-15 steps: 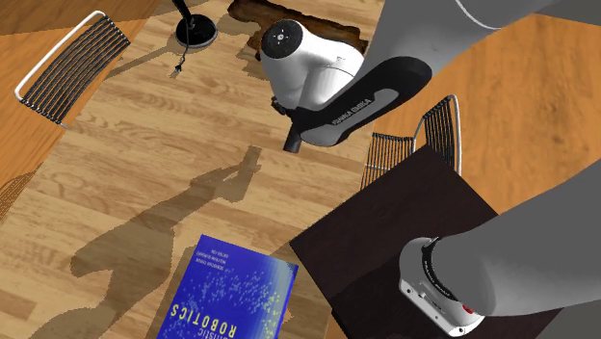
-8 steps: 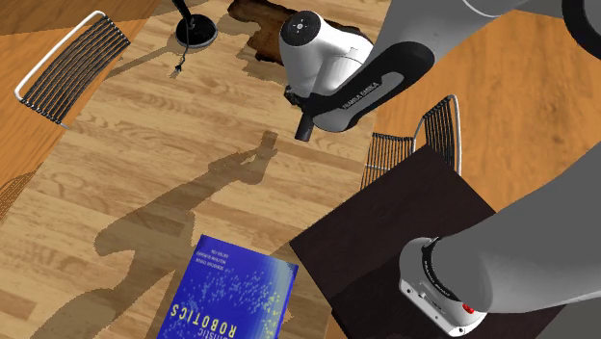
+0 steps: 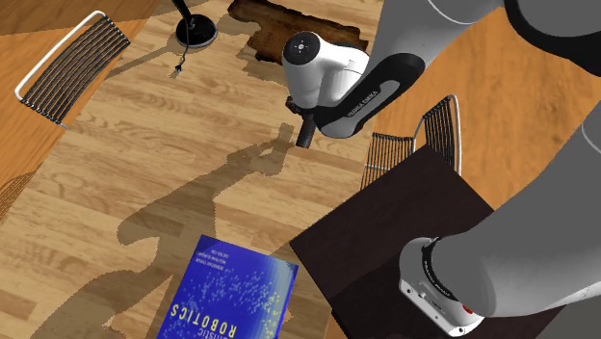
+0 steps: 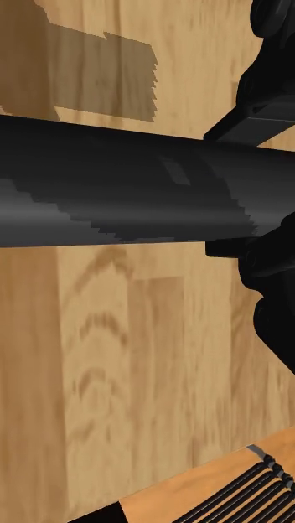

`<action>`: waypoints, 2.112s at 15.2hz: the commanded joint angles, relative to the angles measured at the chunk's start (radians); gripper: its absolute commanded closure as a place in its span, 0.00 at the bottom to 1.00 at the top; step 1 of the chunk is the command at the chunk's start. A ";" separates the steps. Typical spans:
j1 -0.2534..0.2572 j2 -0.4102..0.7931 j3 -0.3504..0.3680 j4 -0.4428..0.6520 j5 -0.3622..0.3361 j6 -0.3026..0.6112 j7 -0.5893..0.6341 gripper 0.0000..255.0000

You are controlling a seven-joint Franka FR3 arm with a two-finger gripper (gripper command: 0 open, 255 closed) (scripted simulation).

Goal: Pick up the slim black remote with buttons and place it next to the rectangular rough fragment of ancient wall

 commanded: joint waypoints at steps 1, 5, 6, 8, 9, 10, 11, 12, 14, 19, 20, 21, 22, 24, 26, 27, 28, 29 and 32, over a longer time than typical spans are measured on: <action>0.018 0.030 -0.021 0.013 -0.036 0.012 0.034 1.00; 0.051 0.087 -0.062 0.040 -0.100 0.037 0.092 1.00; 0.058 0.101 -0.072 0.047 -0.116 0.043 0.106 1.00; 0.075 0.131 -0.093 0.062 -0.147 0.055 0.135 1.00; 0.075 0.131 -0.093 0.062 -0.147 0.055 0.135 1.00; 0.075 0.131 -0.093 0.062 -0.147 0.055 0.135 1.00; 0.075 0.131 -0.093 0.062 -0.147 0.055 0.135 1.00; 0.075 0.131 -0.093 0.062 -0.147 0.055 0.135 1.00; 0.075 0.131 -0.093 0.062 -0.147 0.055 0.135 1.00; 0.075 0.131 -0.093 0.062 -0.147 0.055 0.135 0.00; 0.075 0.131 -0.093 0.062 -0.147 0.055 0.135 0.00; 0.075 0.131 -0.093 0.062 -0.147 0.055 0.135 0.00; 0.060 0.094 -0.068 0.040 -0.112 0.041 0.108 0.00; 0.028 0.019 -0.016 0.000 -0.037 0.011 0.051 0.00; 0.015 -0.010 0.007 -0.015 -0.005 -0.001 0.028 0.00; 0.015 -0.010 0.006 -0.015 -0.005 -0.001 0.027 0.00; 0.015 -0.010 0.006 -0.015 -0.005 -0.001 0.028 0.00; 0.015 -0.010 0.006 -0.015 -0.005 -0.001 0.027 0.00; 0.015 -0.010 0.006 -0.015 -0.005 -0.001 0.027 0.00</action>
